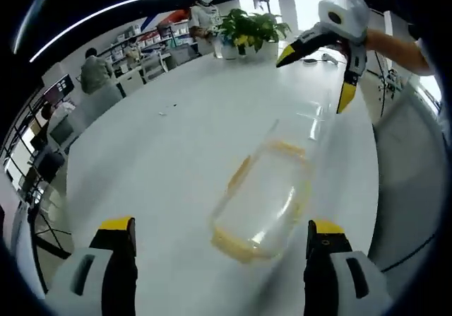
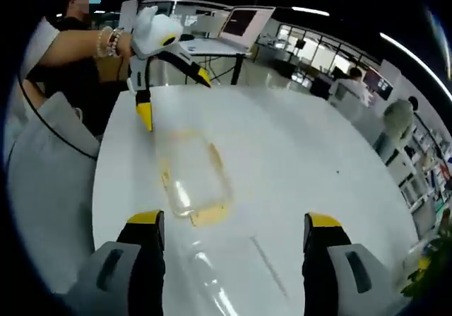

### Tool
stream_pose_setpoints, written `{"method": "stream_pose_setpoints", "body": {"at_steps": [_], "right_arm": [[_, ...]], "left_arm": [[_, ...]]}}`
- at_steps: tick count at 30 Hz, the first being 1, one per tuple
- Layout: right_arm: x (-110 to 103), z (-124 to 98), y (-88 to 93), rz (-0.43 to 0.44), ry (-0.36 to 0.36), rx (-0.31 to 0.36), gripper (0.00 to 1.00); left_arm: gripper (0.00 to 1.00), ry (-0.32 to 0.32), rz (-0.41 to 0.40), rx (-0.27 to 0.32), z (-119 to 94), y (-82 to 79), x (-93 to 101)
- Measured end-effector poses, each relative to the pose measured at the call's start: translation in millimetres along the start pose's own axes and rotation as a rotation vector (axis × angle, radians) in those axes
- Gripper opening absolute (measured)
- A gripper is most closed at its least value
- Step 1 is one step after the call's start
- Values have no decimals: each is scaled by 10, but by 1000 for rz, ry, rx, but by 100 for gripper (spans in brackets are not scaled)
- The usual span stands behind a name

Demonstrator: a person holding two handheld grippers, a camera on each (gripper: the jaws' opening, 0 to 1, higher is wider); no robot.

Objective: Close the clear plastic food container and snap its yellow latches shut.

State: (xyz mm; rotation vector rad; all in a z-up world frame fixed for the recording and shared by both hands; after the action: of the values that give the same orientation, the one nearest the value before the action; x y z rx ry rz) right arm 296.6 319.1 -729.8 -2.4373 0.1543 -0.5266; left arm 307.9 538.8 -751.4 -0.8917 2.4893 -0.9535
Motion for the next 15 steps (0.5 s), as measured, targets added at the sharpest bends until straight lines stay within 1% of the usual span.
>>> {"method": "stream_pose_setpoints", "body": {"at_steps": [2,3,4,5,6,7,8,9,10,11,12,15], "right_arm": [[-33,117,12,-29,-57,-16,74],[-46,158,27,-30,-76,-30,73],[-73,215,38,-46,-113,-42,73],[-83,256,29,-62,-130,-33,72],[-91,285,24,-74,-144,-28,71],[-103,314,28,-88,-163,-32,68],[-109,354,31,-99,-182,-34,67],[-124,379,38,-104,-204,-36,66],[-140,400,55,-104,-228,-50,64],[-141,438,65,-109,-243,-59,64],[-146,461,64,-113,-253,-54,63],[-168,543,101,-121,-288,-65,62]], "left_arm": [[94,49,24,-35,60,39,0],[91,60,39,-45,84,52,-9],[87,70,56,-50,93,59,-7],[85,105,107,-57,120,81,8],[85,117,123,-89,146,132,0],[87,128,126,-115,159,171,0],[88,137,116,-156,181,230,-12],[87,163,124,-188,189,278,2],[83,202,162,-191,200,298,27],[78,230,207,-206,213,339,34],[75,233,213,-226,219,368,28],[71,253,232,-234,283,390,29]]}}
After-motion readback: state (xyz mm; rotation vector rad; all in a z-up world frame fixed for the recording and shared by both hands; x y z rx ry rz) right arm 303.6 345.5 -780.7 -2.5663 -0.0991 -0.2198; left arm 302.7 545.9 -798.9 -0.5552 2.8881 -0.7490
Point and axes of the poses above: the point that each gripper's makers call its tool centre point, and the gripper's own axes: z roughly forward along the fingers, x roughly to its right, y roughly out of its underside, the point moved 3 cm from there along -z, roughly backward along the fingers, and after that the axes turned 9 degrees about -z, right-handed, at the moved point
